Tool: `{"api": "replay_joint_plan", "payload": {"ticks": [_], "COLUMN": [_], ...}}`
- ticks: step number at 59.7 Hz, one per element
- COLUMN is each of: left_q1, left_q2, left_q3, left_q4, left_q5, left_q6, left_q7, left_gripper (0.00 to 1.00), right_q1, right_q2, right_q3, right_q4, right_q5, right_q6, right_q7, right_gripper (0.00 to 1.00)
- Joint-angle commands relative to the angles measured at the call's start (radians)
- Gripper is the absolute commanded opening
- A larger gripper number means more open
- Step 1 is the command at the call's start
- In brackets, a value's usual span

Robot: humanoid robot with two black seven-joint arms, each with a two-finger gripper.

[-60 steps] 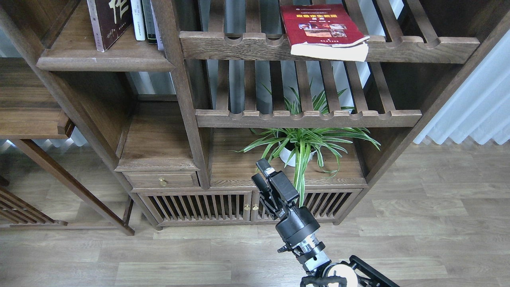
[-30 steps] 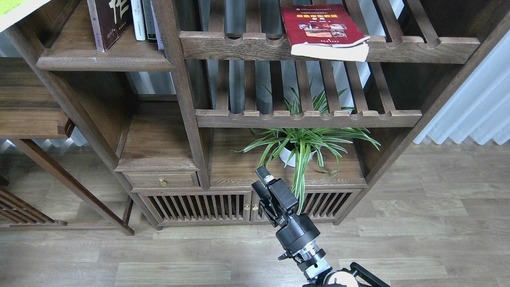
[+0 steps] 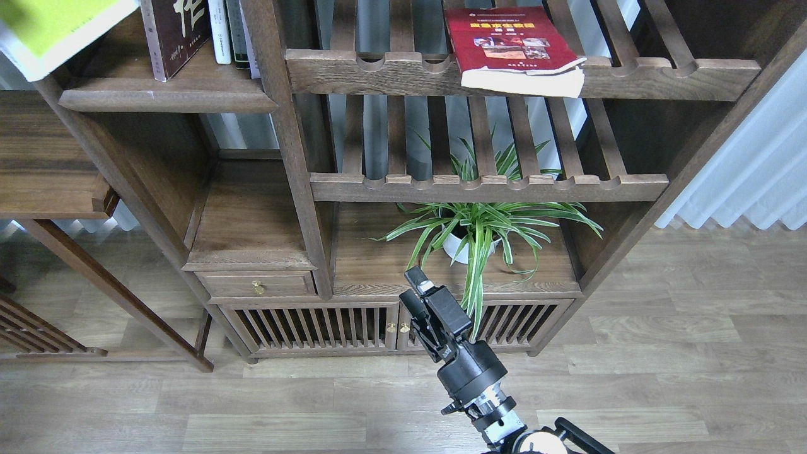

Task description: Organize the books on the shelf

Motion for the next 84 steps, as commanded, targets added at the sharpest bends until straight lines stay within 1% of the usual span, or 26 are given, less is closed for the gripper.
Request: {"api": "replay_joint_plan", "payload": {"ticks": [1, 10, 30, 36, 44, 45, 46, 49, 52, 54, 55, 59, 60, 62, 66, 70, 79, 84], "left_q1": [-0.017, -0.042, -0.043, -0.043, -0.043, -0.043, -0.049, -0.06, -0.082, -0.091, -0.094, -0.114, -0.124, -0.131, -0.151, -0.155, -0.181, -0.201], "left_q2": [-0.032, -0.041, -0.03, -0.032, -0.055, -0.058, -0.071, -0.073, -0.076, -0.079, -0.079, -0.082, -0.085, -0.088, -0.113, -0.13, -0.135, -0.136], "left_q3": [0.006, 0.013, -0.005, 0.001, 0.029, 0.033, 0.061, 0.078, 0.096, 0.107, 0.108, 0.133, 0.145, 0.151, 0.184, 0.202, 0.256, 0.268], "left_q4": [0.0, 0.003, 0.005, 0.006, 0.012, 0.012, 0.015, 0.024, 0.038, 0.043, 0.044, 0.057, 0.06, 0.061, 0.064, 0.064, 0.074, 0.086], "left_q5": [0.03, 0.035, 0.091, 0.122, 0.179, 0.185, 0.22, 0.239, 0.253, 0.257, 0.257, 0.26, 0.259, 0.259, 0.259, 0.259, 0.262, 0.282], "left_q6": [0.0, 0.0, 0.0, 0.0, 0.0, 0.001, 0.036, 0.051, 0.085, 0.111, 0.116, 0.173, 0.2, 0.219, 0.298, 0.341, 0.372, 0.404], "left_q7": [-0.014, -0.047, -0.052, -0.06, -0.132, -0.135, -0.165, -0.179, -0.207, -0.218, -0.221, -0.235, -0.239, -0.242, -0.256, -0.261, -0.268, -0.285], "left_gripper": [0.05, 0.05, 0.05, 0.05, 0.05, 0.05, 0.05, 0.05, 0.04, 0.04, 0.04, 0.04, 0.04, 0.04, 0.04, 0.04, 0.04, 0.04], "right_q1": [0.001, 0.009, 0.026, 0.026, 0.024, 0.023, 0.023, 0.024, 0.024, 0.024, 0.024, 0.026, 0.026, 0.027, 0.029, 0.03, 0.033, 0.032], "right_q2": [0.0, 0.0, 0.0, 0.0, 0.0, 0.0, 0.0, 0.0, 0.0, 0.0, 0.0, 0.0, 0.0, 0.0, 0.0, 0.0, 0.0, 0.0], "right_q3": [-0.001, -0.003, -0.011, -0.015, -0.015, -0.017, -0.017, -0.018, -0.018, -0.018, -0.018, -0.017, -0.015, -0.014, -0.009, -0.009, -0.011, -0.018], "right_q4": [-0.007, -0.019, -0.027, -0.027, -0.027, -0.027, -0.027, -0.027, -0.027, -0.027, -0.027, -0.027, -0.027, -0.027, -0.027, -0.027, -0.028, -0.027], "right_q5": [-0.001, -0.003, -0.001, -0.001, 0.0, 0.0, 0.002, 0.0, 0.002, 0.002, 0.002, 0.002, 0.002, 0.002, 0.002, 0.002, 0.005, 0.006], "right_q6": [0.0, 0.0, 0.0, 0.0, 0.0, 0.0, 0.0, 0.0, 0.0, 0.0, 0.0, 0.0, 0.0, 0.0, 0.0, 0.0, 0.0, 0.0], "right_q7": [-0.001, 0.0, 0.0, 0.0, 0.0, 0.0, 0.0, 0.0, 0.0, 0.0, 0.0, 0.0, 0.0, 0.0, 0.0, 0.0, 0.0, 0.0], "right_gripper": [0.85, 0.85, 0.85, 0.85, 0.85, 0.85, 0.85, 0.85, 0.85, 0.85, 0.85, 0.85, 0.85, 0.85, 0.85, 0.85, 0.85, 0.85]}}
